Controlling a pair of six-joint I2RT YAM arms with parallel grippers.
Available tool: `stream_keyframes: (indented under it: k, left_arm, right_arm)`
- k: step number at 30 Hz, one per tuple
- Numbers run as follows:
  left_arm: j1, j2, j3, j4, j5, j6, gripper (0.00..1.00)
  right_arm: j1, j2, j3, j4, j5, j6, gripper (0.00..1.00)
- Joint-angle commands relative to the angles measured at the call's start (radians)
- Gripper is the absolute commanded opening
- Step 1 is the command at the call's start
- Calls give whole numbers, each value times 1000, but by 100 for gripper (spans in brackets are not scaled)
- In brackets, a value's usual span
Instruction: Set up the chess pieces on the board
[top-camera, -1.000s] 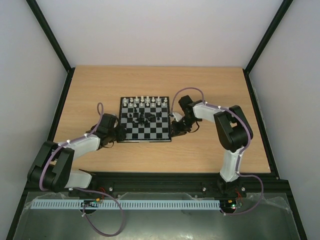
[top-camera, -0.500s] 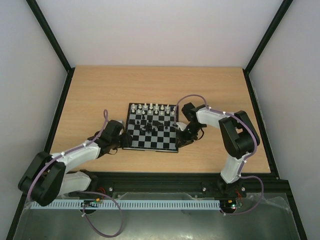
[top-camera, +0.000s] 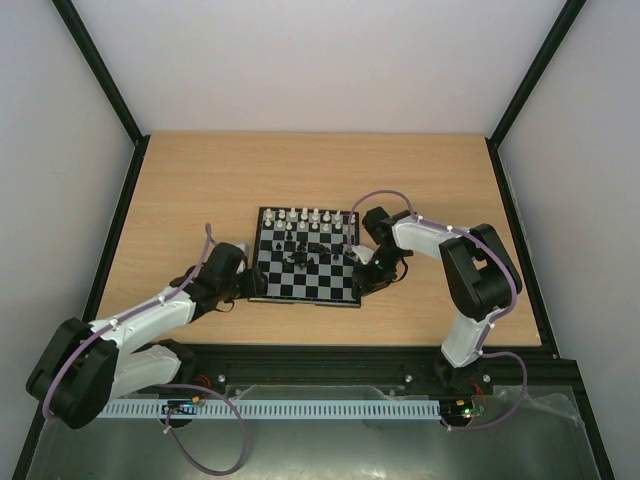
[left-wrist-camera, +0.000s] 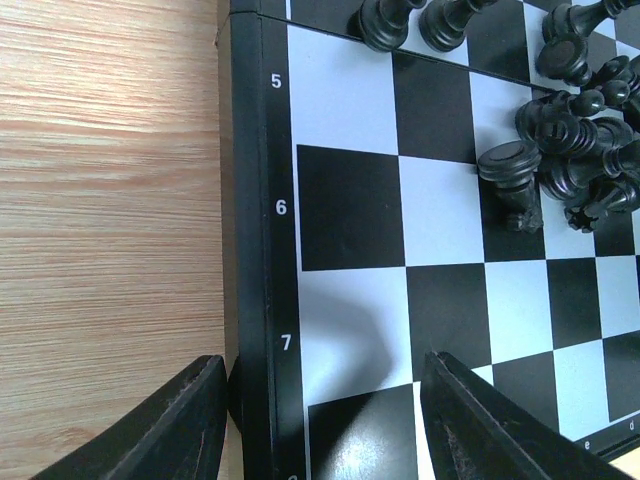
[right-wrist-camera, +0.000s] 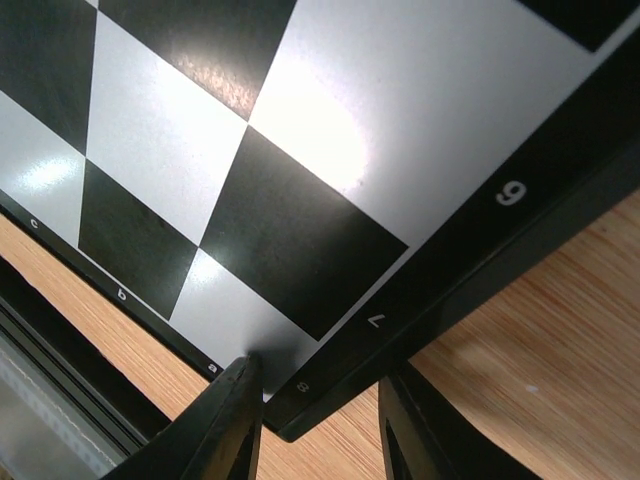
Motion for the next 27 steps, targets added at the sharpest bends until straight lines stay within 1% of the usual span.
stream_keyframes:
  k: [1, 10, 15, 16, 17, 18, 19, 20, 21, 22, 24, 27]
  left_arm:
    - [-17, 8, -5, 47, 60, -15, 54]
    - [-16, 37, -64, 99, 65, -33, 54]
    - [-16, 53, -52, 86, 51, -43, 55]
    - [-15, 52, -41, 63, 39, -45, 58]
    - [-15, 47, -25, 24, 15, -54, 64]
    - [-16, 37, -3, -18, -13, -64, 78]
    - [-16, 21, 16, -63, -34, -70, 96]
    - [-17, 0, 39, -106, -50, -70, 99]
    - [-16, -25, 63, -155, -64, -71, 99]
    - [-16, -53, 94, -210, -85, -74, 99]
    - [-14, -79, 171, -310, -117, -83, 99]
    - [-13, -83, 259, -388, -67, -41, 99]
  right_arm:
    - [11, -13, -9, -10, 0, -16, 35]
    - [-7, 1, -2, -30, 19, -44, 35]
    - [-22, -1, 3, -35, 14, -41, 38]
    - [-28, -6, 8, -41, 15, -40, 39]
    - [-39, -16, 12, -47, 17, -40, 41]
    - [-54, -33, 16, -52, 24, -38, 44]
    - [-71, -50, 20, -61, 29, -41, 49]
    - [-90, -69, 27, -70, 36, -48, 54]
    - [-109, -89, 34, -82, 47, -56, 57]
    - [-124, -110, 39, -93, 52, -69, 59]
    - [-145, -146, 50, -111, 61, -88, 60]
    - [-170, -210, 69, -109, 54, -83, 60]
